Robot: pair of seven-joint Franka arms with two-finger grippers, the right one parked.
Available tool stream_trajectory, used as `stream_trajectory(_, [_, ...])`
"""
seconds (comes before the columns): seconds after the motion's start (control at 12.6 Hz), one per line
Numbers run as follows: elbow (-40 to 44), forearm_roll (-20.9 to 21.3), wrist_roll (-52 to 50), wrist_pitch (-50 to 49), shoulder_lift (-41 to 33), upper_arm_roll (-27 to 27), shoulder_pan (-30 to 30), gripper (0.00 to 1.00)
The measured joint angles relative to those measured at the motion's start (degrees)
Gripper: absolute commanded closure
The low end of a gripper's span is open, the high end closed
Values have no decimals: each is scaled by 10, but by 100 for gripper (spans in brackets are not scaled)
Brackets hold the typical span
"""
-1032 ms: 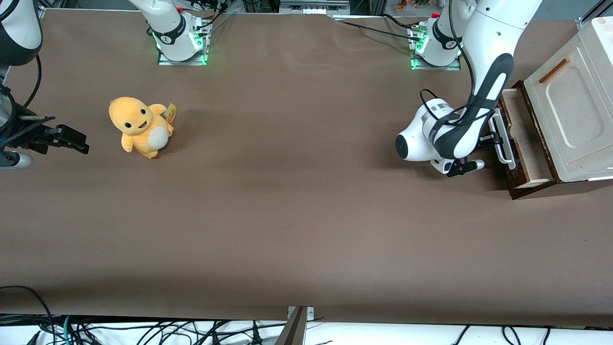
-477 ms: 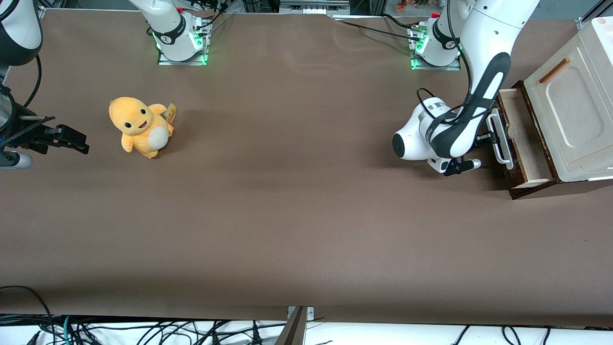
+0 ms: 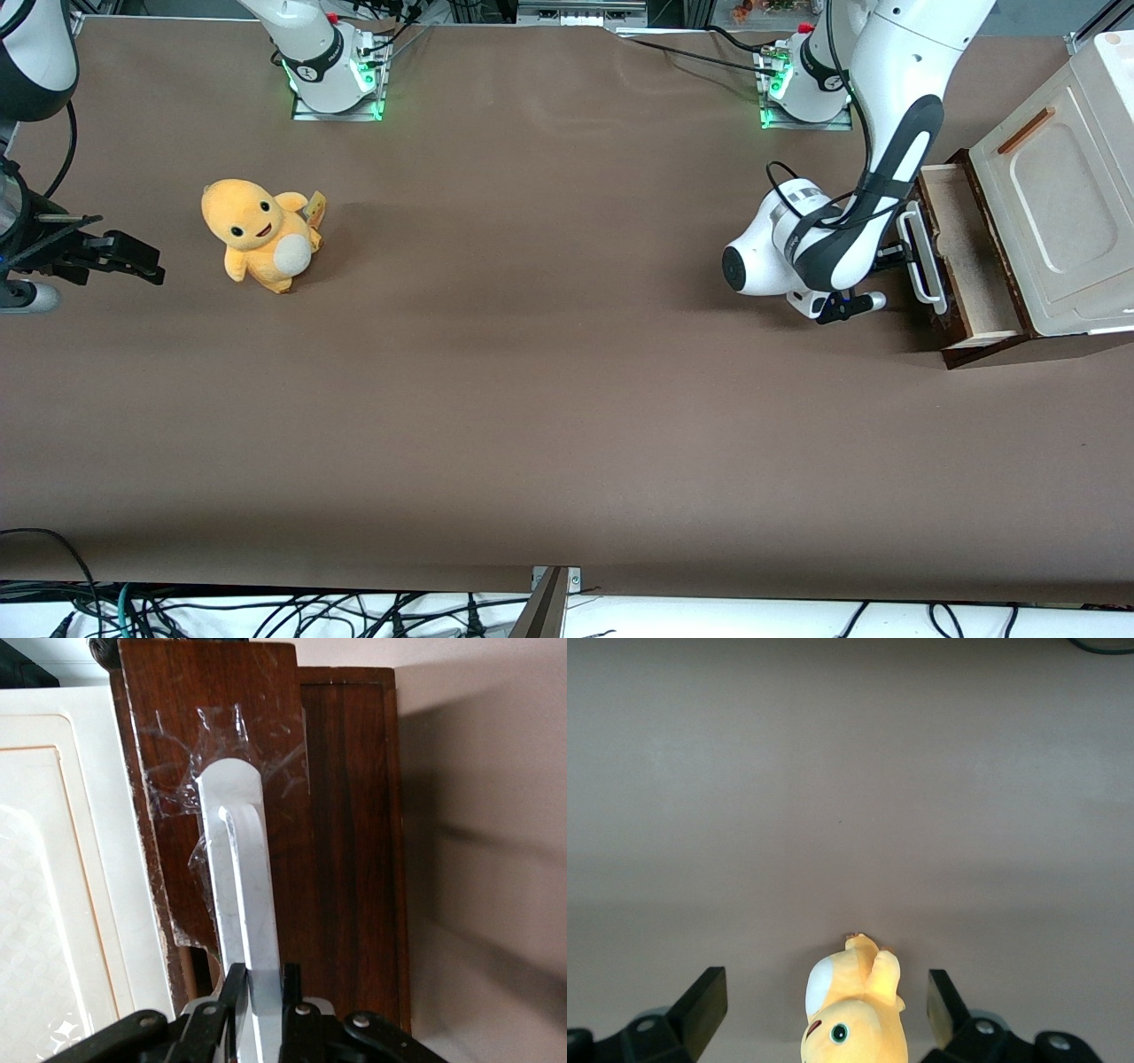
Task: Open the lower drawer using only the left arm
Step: 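Pull the gripped handle away from the cabinet, sliding the drawer out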
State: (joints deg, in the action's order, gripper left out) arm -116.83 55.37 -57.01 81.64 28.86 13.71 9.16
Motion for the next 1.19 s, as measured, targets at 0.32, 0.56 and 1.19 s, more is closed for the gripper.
stream_trajectory(0.32, [0, -4, 0, -7, 0, 3, 3, 79])
stream_trajectory(0.56, [0, -4, 0, -7, 0, 4, 3, 52])
stream_trajectory(1.19, [24, -47, 0, -7, -5, 8, 4, 0])
